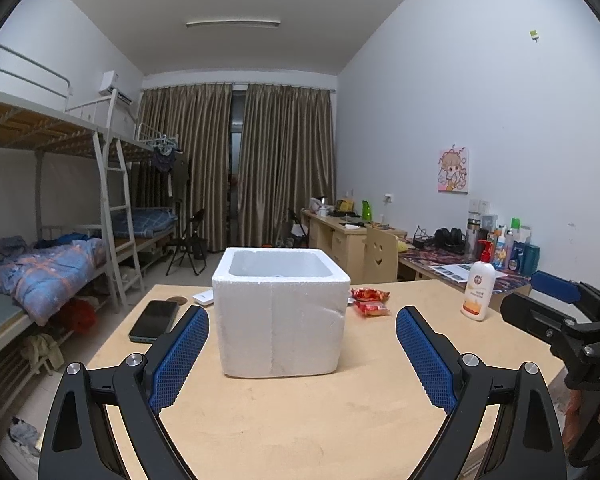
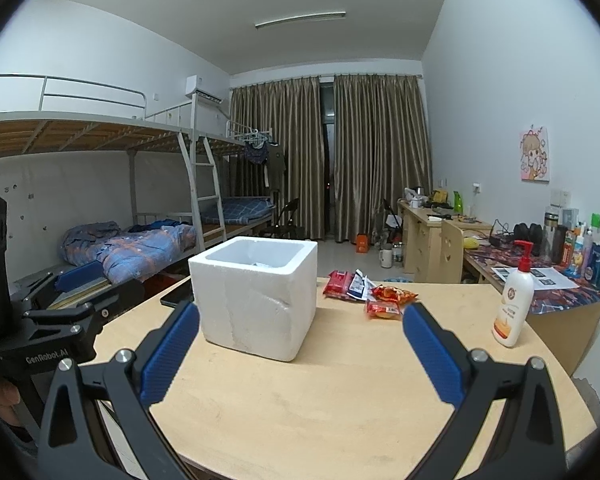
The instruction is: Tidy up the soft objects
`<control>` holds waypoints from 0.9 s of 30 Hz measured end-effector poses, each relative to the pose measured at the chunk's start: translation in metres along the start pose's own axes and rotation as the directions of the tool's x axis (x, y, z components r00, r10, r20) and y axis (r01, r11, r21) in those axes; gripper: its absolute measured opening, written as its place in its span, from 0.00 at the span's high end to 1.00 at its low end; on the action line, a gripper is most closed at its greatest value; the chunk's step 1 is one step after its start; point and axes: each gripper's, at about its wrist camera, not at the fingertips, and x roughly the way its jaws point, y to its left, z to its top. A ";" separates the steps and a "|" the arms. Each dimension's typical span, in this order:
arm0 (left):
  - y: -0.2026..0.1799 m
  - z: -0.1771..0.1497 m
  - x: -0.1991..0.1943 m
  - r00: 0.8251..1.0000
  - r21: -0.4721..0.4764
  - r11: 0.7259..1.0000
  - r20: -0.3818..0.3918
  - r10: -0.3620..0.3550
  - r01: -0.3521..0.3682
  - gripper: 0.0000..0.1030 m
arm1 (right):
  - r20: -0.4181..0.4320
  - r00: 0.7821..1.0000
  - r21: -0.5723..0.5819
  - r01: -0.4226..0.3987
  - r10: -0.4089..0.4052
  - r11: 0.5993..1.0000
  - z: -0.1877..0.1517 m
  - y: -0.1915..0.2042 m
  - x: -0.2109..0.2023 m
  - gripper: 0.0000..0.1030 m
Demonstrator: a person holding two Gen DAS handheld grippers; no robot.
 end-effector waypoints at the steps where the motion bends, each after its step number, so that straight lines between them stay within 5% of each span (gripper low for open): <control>1: 0.000 -0.002 -0.001 1.000 -0.001 1.000 0.000 -0.004 0.004 0.08 | 0.001 1.000 0.004 0.005 -0.005 1.000 -0.002 0.000 -0.001 0.00; 7: 0.002 -0.016 -0.011 1.000 -0.001 1.000 0.026 0.002 -0.002 0.01 | -0.003 1.000 0.027 -0.002 0.002 1.000 -0.018 0.000 -0.002 0.00; 27: -0.004 -0.048 -0.019 1.000 -0.002 1.000 0.026 0.005 -0.004 0.01 | -0.020 1.000 0.045 0.008 -0.008 0.999 -0.048 0.010 -0.011 0.00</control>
